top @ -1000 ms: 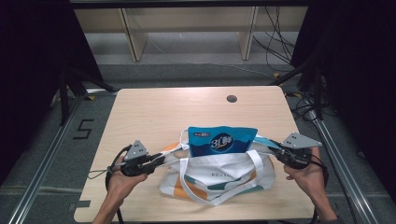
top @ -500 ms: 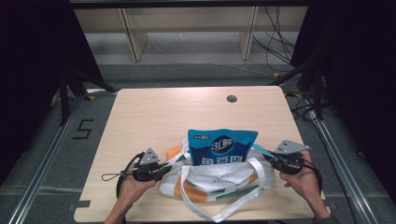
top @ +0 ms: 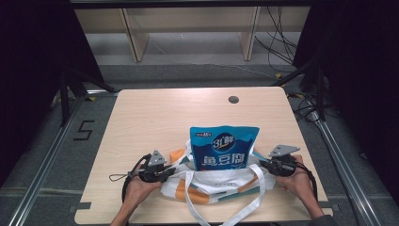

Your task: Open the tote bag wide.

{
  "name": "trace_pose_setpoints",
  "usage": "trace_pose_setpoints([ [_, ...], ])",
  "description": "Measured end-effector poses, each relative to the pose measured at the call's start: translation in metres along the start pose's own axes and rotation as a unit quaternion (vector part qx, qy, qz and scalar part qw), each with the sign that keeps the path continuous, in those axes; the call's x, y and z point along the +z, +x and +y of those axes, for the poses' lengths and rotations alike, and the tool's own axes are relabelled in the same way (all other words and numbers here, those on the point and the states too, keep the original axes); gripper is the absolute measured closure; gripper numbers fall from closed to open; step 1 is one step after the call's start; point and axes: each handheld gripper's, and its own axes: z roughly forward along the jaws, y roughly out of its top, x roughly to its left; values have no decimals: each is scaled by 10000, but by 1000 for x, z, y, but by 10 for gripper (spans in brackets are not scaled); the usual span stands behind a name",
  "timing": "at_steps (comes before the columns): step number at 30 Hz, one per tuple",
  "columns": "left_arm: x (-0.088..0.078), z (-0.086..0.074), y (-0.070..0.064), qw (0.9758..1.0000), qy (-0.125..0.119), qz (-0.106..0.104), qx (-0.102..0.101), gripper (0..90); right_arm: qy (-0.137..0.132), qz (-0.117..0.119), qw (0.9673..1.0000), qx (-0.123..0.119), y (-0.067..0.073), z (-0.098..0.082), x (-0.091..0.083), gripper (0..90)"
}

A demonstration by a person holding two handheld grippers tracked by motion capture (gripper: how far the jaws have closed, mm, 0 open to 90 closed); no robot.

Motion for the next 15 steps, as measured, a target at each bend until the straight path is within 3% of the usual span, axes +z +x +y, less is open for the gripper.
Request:
trace_pose_setpoints([
  [1, 0, 0, 0, 10000, 3, 4, -44, 803, -20, -7, 10000, 36, 0, 1, 1, 857],
  [3, 0, 1, -1, 10000, 38, 55, 52, 802, 9, -51, 10000, -19, 0, 2, 1, 856],
  [4, 1, 0, -2, 10000, 33, 45, -81, 801, 11, -55, 10000, -27, 0, 2, 1, 856],
  [5, 1, 1, 0, 10000, 32, 46, 54, 800, -18, -57, 10000, -19, 0, 1, 2, 856],
  [7, 3, 0, -1, 9999, 6, 54, -119, 799, -26, -43, 10000, 28, -1, 2, 3, 856],
  [8, 3, 1, 1, 10000, 13, 81, 19, 798, -43, -80, 10000, -6, -1, 3, 4, 856],
  [12, 6, 3, 6, 9998, 36, 147, -123, 796, -49, -99, 9999, -1, -5, 9, 10, 856],
  [13, 7, 5, 9, 9998, 32, 201, -17, 796, -56, -121, 9999, 20, -6, 10, 12, 856],
  [15, 9, 7, 12, 9995, 53, 299, -45, 794, -65, -139, 9999, 67, -8, 14, 16, 856],
])
